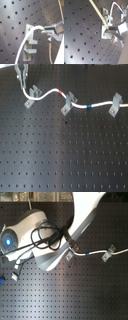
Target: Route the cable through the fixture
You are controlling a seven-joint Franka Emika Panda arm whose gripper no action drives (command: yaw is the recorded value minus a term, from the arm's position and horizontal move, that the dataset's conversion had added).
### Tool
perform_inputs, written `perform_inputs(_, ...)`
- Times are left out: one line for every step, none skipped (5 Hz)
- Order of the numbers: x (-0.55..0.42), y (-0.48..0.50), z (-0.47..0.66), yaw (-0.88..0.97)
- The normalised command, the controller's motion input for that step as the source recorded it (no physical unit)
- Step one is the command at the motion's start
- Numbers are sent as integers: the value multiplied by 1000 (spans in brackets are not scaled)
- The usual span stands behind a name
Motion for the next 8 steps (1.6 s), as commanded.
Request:
perform_inputs(-287,-81,4,-103)
perform_inputs(21,-228,-134,-271)
perform_inputs(140,-295,-170,-394)
perform_inputs(-147,-349,-146,-306)
perform_inputs(-363,-215,5,-174)
perform_inputs(-216,-136,5,0)
perform_inputs(110,-259,-4,-6)
perform_inputs(-139,-407,96,11)
